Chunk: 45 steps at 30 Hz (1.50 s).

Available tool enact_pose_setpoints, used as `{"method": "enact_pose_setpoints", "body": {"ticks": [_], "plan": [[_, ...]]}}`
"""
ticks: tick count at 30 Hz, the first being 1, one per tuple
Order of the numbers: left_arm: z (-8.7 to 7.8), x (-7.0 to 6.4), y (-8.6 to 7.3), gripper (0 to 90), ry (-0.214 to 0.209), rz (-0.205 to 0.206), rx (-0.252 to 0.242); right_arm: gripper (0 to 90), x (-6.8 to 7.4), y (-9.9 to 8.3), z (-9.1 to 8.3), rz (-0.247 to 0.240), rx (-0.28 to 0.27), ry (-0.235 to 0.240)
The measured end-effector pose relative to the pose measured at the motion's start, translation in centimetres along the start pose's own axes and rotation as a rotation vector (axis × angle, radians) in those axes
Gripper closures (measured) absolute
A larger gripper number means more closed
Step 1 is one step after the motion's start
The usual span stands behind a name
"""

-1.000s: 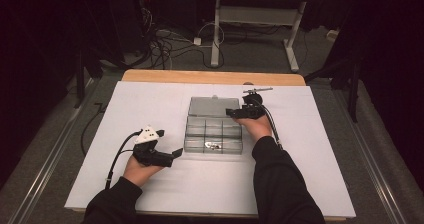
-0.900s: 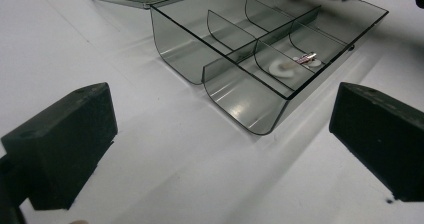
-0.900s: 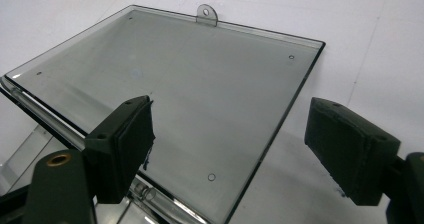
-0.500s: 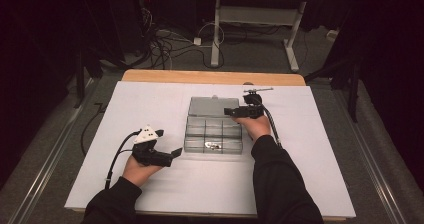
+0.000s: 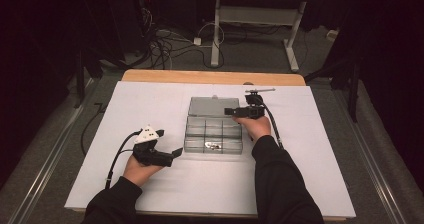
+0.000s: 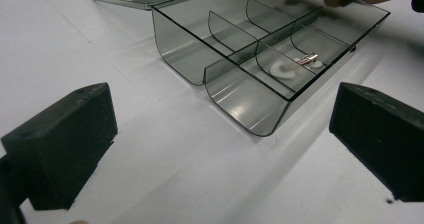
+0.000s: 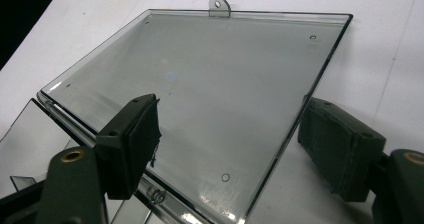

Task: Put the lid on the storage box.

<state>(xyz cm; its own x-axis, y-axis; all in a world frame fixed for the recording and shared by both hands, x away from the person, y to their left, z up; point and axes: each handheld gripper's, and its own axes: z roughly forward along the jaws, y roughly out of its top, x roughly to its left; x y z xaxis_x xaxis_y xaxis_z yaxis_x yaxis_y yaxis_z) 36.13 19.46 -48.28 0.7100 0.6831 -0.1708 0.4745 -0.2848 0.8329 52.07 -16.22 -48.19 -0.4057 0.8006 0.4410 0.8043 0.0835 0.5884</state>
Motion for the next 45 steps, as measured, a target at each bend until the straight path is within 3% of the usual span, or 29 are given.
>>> {"method": "enact_pose_setpoints", "body": {"ticks": [10, 17, 21, 28, 36, 45], "plan": [[0.1, 0.5, 0.4, 0.0, -0.005, -0.035, -0.014, 38.4, 0.7, -0.5, -1.0, -0.053, -0.063, -0.024], [0.6, 0.4, 2.0, 0.0, -0.006, -0.047, -0.01, 43.8, 0.8, -0.9, -1.5, -0.077, -0.089, -0.027], [1.7, 0.7, 3.2, 0.0, 0.013, -0.041, 0.024, 46.3, 1.1, -1.0, -1.8, -0.103, -0.103, -0.047], [3.9, 2.2, 4.6, 0.7, 0.035, -0.086, 0.082, 48.7, 1.1, -1.3, -2.0, -0.101, -0.115, -0.048], [5.8, 3.7, 6.0, 4.8, 0.09, -0.126, 0.073, 53.0, 1.3, -1.7, -2.4, -0.12, -0.137, -0.06], [8.6, 5.3, 8.6, 14.4, 0.103, -0.137, 0.121, 58.1, 1.3, -2.1, -2.8, -0.151, -0.162, -0.066]]}}
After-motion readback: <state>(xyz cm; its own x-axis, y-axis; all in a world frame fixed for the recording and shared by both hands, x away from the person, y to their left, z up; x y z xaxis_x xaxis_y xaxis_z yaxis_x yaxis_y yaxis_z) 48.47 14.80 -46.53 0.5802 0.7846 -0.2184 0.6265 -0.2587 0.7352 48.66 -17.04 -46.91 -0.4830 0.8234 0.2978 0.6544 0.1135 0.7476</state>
